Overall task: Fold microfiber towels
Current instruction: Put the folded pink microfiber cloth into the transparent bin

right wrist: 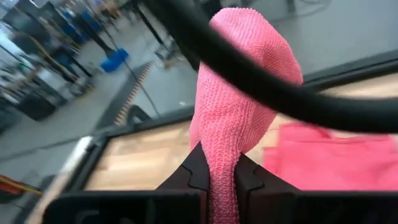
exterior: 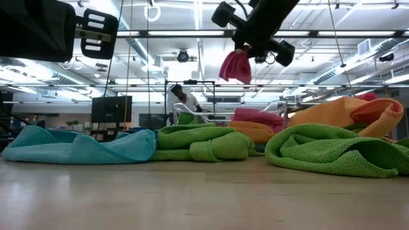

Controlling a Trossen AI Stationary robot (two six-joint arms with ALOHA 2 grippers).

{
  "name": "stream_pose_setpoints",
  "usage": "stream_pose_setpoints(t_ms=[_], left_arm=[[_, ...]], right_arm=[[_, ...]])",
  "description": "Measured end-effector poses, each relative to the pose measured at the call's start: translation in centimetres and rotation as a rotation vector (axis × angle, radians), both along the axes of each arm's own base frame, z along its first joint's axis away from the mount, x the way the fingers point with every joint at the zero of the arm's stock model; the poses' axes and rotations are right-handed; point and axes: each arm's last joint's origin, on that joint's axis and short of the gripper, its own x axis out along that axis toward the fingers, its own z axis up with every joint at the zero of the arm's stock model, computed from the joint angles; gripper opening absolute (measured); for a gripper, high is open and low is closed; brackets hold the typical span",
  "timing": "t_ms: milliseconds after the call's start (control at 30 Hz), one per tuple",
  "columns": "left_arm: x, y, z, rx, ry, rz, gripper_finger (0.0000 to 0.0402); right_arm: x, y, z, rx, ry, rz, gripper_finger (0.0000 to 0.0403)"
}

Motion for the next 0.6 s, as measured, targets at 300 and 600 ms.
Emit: stream_pose_setpoints(t_ms=[300,600], left_arm=[[-0.1,0.1,-0.3,0.015,0.033,0.004,0.0024],[-0.1,0.1,-0.3,0.02,0.031,0.002,0.0013]], right_arm=[[-2.1,-0.6,0.8,0.114,0.148,-0.072,0.0026],[-3.6,-0.6,1.1,0.199,0.284,-0.101,0.0026]])
